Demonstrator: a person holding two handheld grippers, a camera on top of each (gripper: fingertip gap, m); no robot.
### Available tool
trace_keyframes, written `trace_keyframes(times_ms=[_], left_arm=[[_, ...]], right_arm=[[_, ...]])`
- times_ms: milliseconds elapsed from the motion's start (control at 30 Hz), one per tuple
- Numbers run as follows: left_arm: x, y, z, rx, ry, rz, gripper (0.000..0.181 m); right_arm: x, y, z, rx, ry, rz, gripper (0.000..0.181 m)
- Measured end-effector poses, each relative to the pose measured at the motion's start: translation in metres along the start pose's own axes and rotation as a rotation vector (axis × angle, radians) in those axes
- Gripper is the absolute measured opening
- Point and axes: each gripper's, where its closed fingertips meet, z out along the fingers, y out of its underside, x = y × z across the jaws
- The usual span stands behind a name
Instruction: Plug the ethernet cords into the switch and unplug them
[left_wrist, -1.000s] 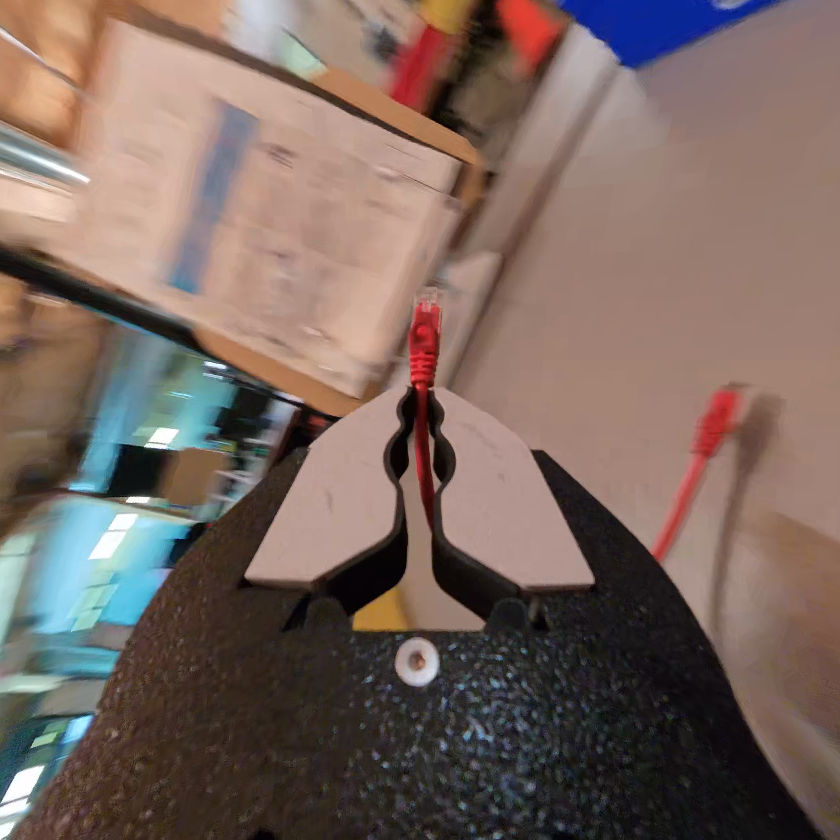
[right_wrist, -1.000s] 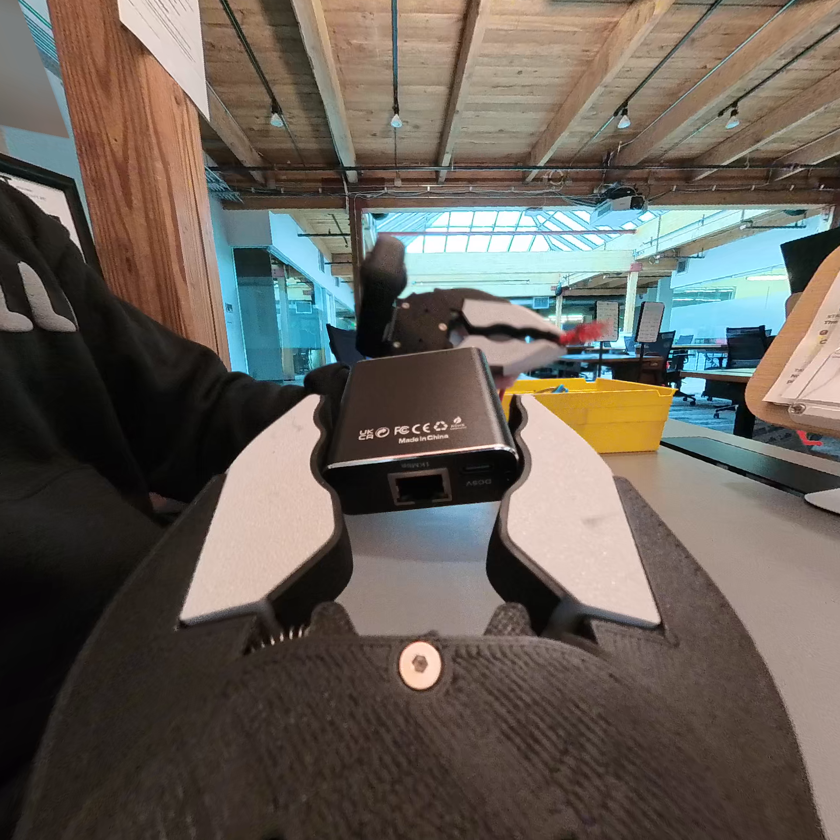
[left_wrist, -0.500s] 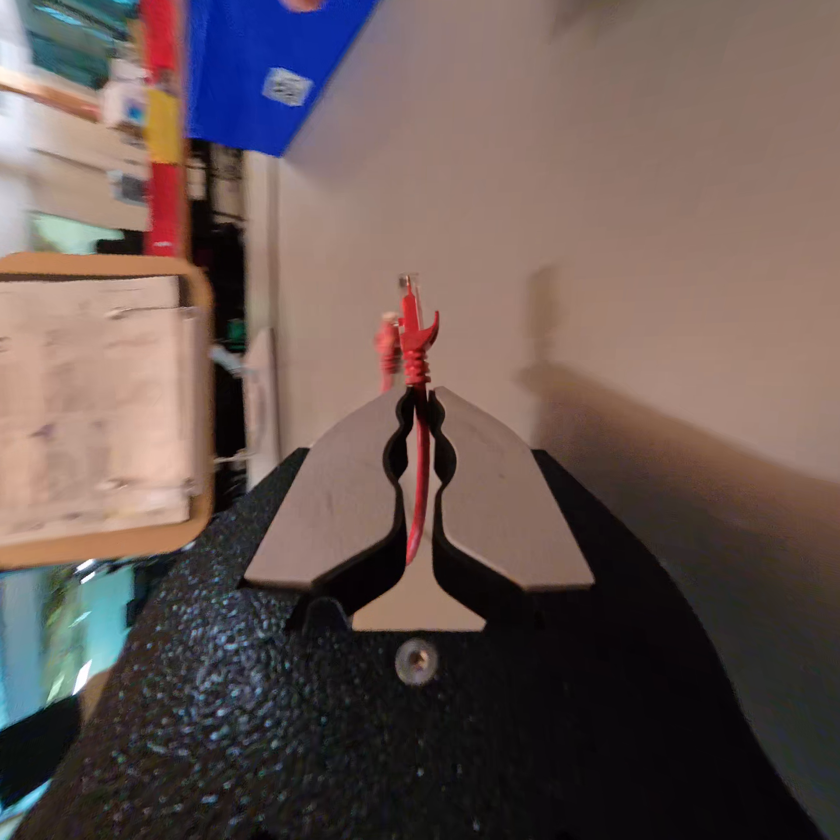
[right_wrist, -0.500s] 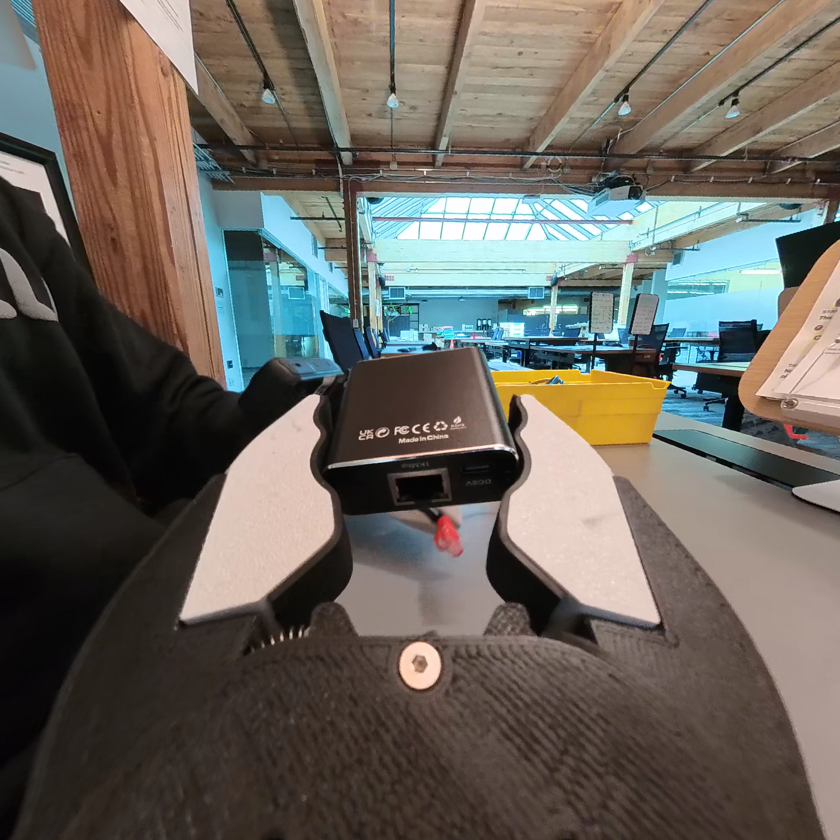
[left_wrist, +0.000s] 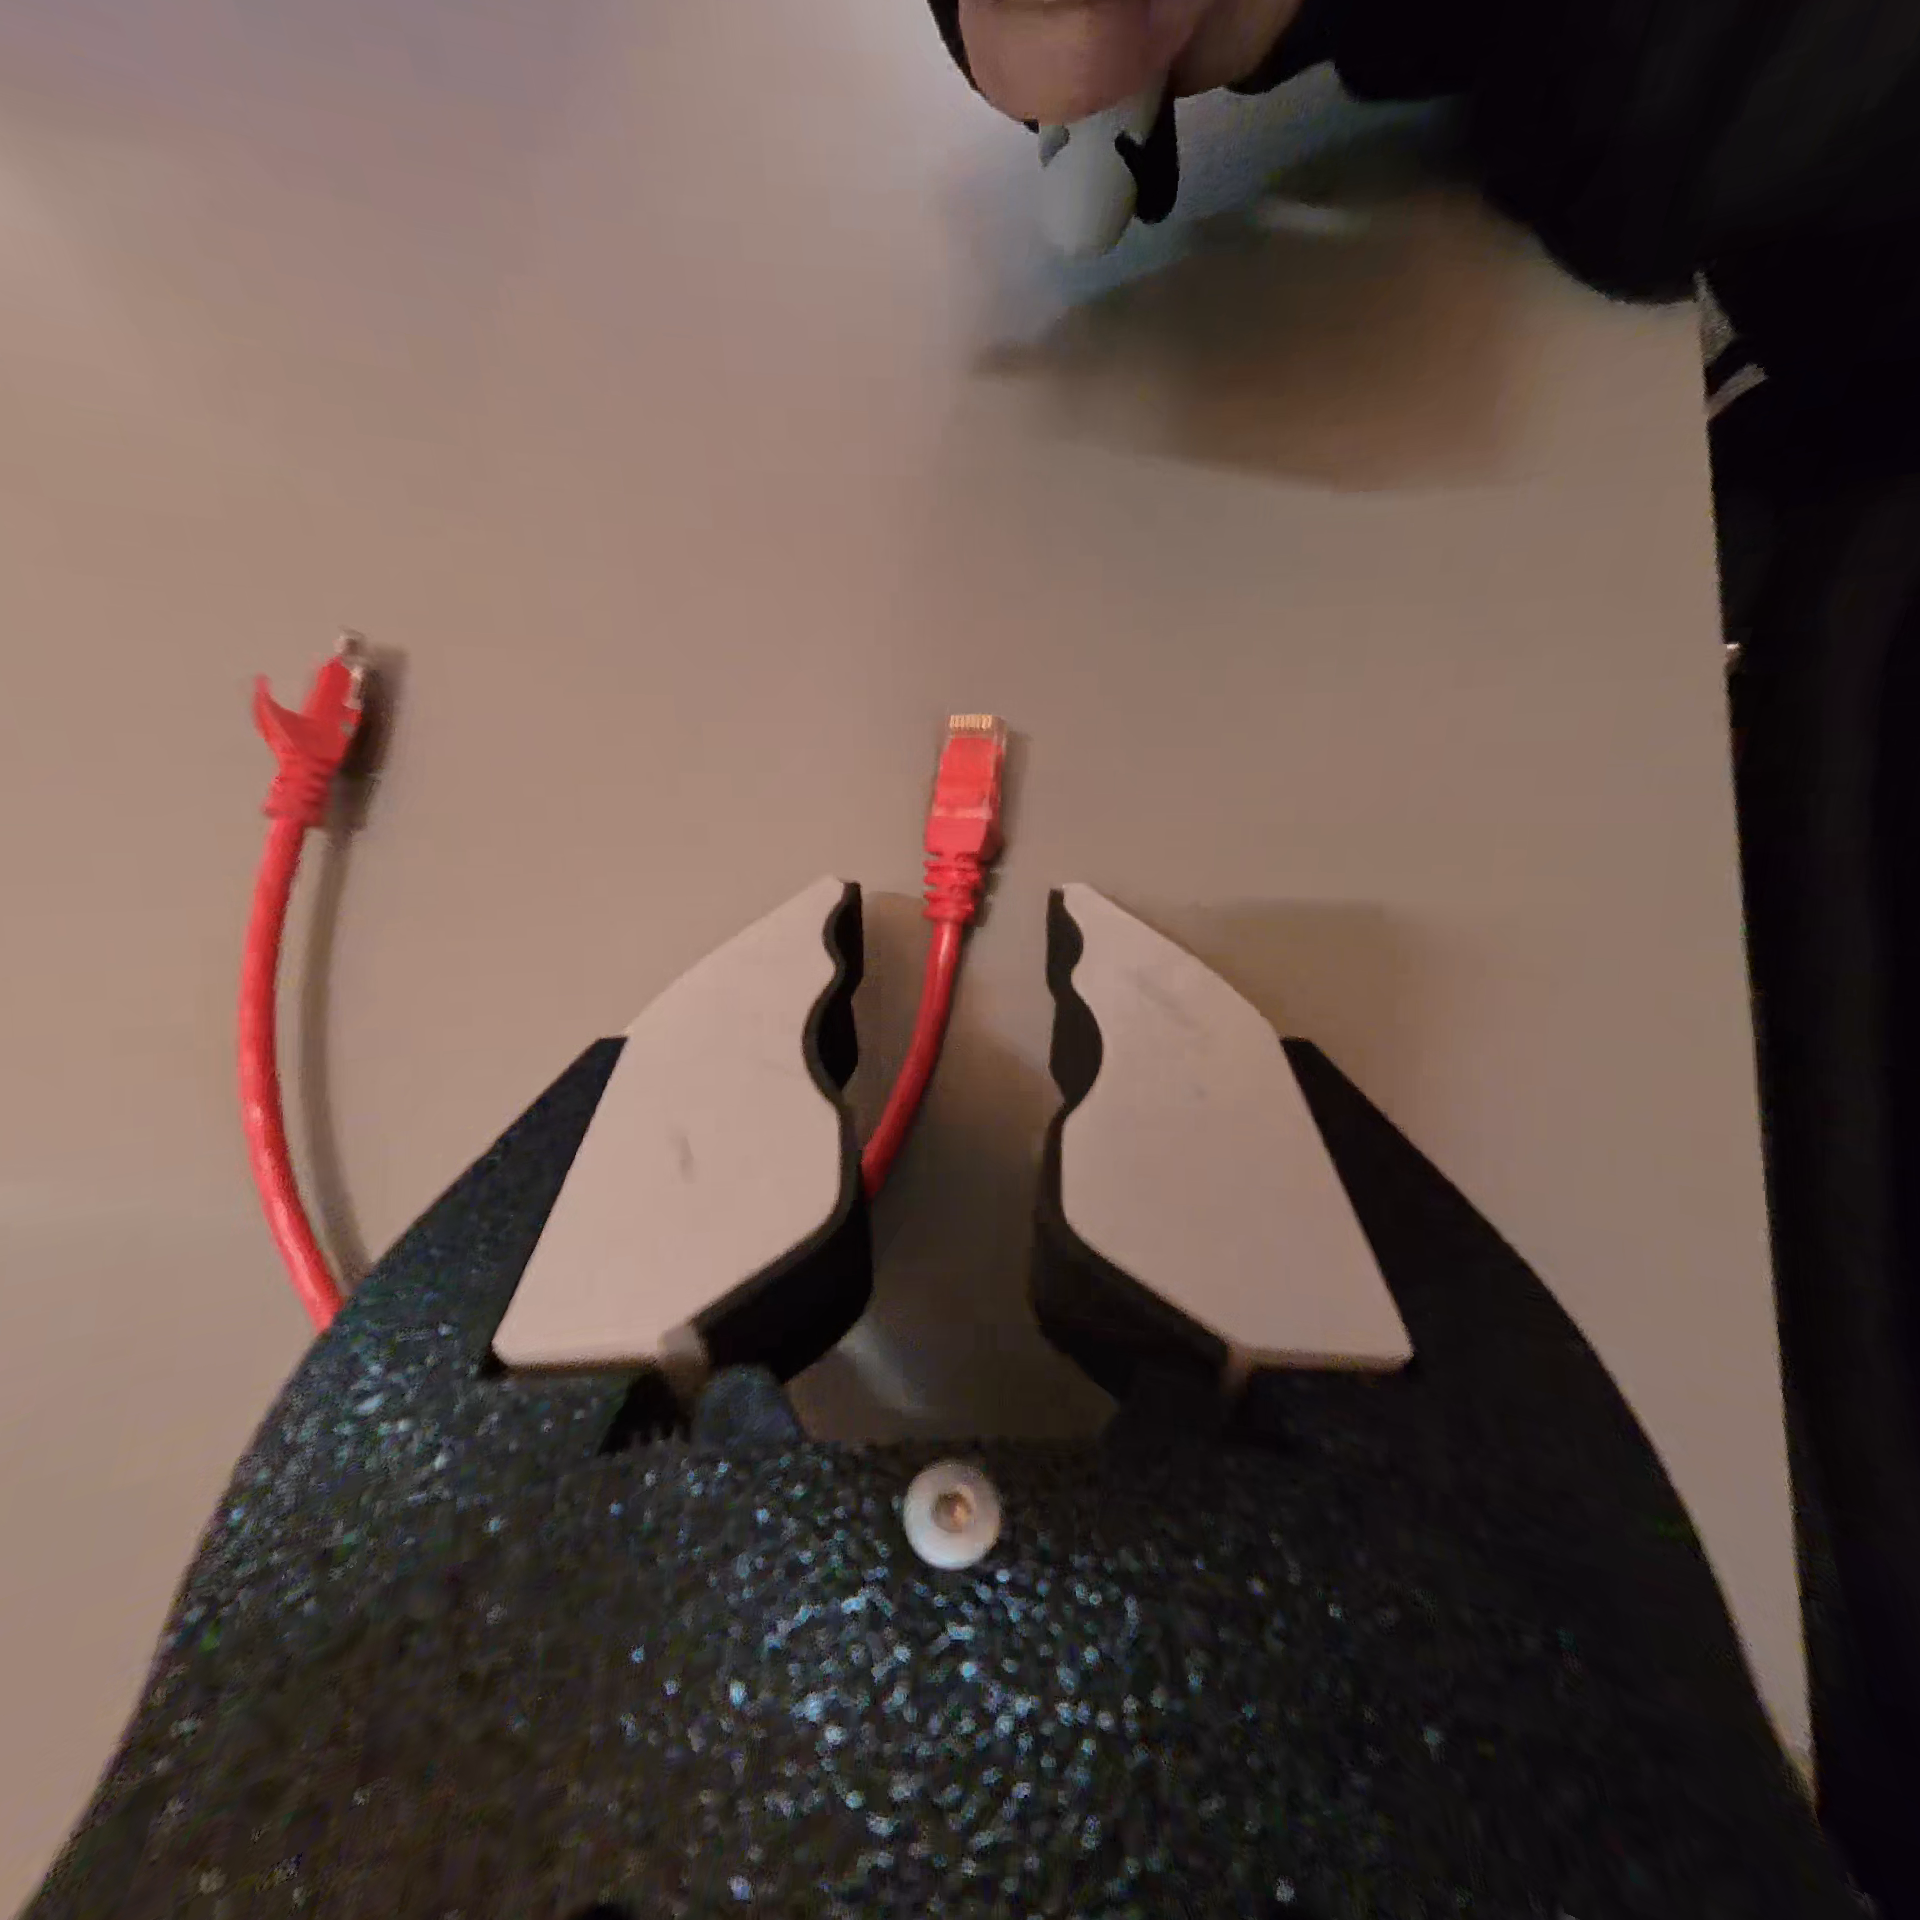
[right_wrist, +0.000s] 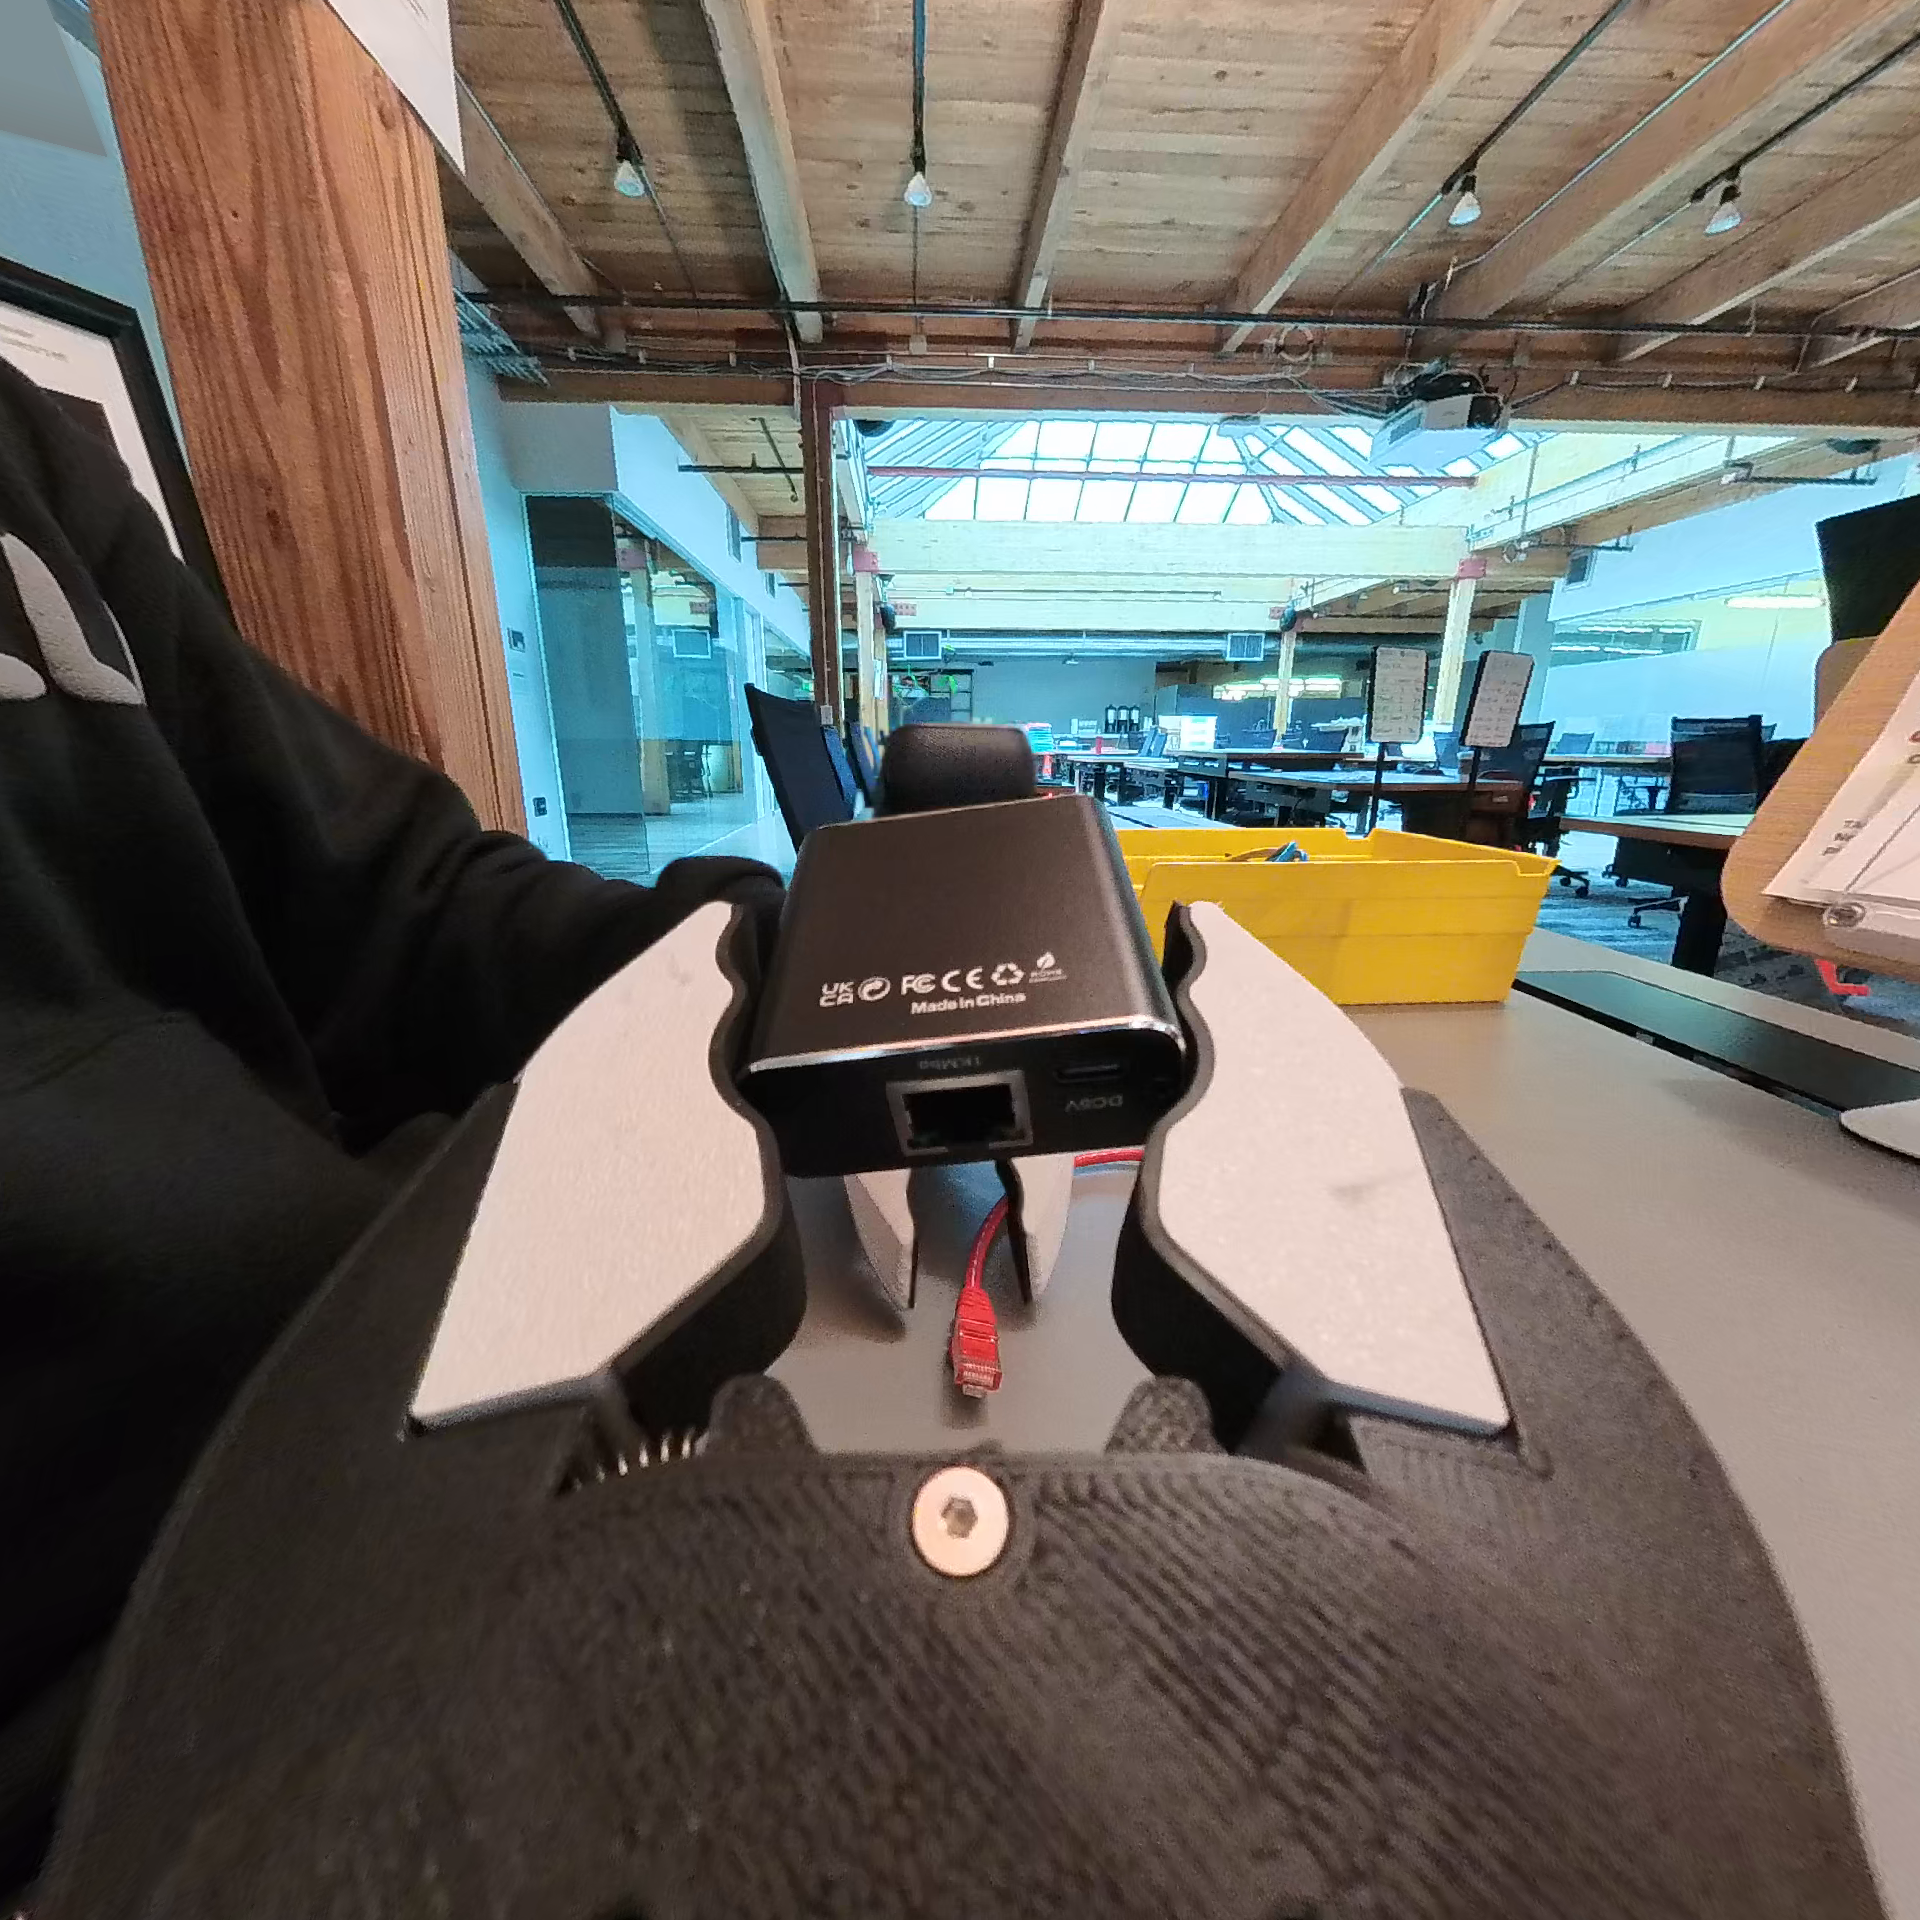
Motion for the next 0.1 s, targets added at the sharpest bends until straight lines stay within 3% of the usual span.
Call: trace_keyframes(times_ms=[100], left_arm=[[0.0000,0.0014,0.0084,-0.007,0.025,-0.052,0.034]], right_arm=[[-0.0006,0.0016,0.0005,-0.010,-0.004,0.000,0.075]])
